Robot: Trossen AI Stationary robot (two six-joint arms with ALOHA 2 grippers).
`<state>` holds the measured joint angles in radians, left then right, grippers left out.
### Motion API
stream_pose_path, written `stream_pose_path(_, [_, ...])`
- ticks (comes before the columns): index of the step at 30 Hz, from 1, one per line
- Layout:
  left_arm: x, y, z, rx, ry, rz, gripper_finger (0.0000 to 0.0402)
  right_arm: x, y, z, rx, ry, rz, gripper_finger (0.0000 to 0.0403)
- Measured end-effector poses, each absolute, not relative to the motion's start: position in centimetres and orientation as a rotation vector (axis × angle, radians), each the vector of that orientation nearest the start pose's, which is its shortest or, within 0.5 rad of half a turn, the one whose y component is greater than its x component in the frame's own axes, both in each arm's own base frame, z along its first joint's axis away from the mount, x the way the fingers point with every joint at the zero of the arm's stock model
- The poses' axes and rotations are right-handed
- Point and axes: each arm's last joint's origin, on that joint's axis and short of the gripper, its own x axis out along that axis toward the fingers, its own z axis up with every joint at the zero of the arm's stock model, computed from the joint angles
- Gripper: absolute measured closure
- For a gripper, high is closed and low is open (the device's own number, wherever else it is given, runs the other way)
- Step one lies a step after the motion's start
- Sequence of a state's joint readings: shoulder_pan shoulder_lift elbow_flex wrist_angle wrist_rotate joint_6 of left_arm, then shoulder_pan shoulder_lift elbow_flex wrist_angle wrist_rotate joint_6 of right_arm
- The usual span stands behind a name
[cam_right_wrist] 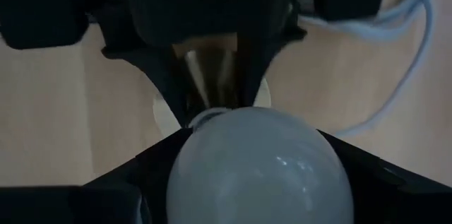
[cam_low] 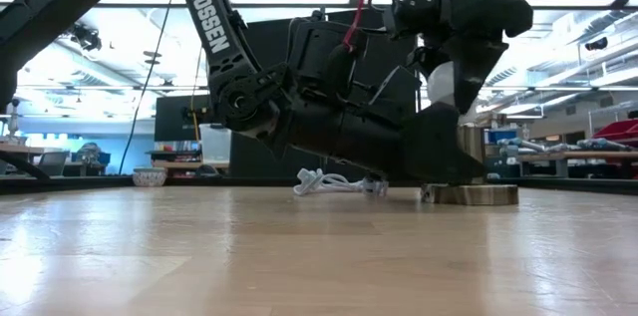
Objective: Screw lightbulb
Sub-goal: Insert the white lightbulb into the lamp socket
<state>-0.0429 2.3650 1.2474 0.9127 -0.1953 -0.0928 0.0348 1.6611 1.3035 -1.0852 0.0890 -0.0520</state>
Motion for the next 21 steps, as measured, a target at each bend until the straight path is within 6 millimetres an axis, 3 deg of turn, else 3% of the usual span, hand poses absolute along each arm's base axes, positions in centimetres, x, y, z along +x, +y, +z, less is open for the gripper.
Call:
stream_pose_path(3, [46.3, -1.3, 7.5, -0.081, 0.2, 0.193, 0.0208, 30.1, 0.9, 24.2, -0.154, 1.493, -0.034, 0.013])
stream_pose_path(21, [46.3, -1.3, 7.5, -0.097, 0.197, 0.193, 0.0208, 30.6, 2.4, 24.4, -0.16, 1.42, -0.019, 0.013])
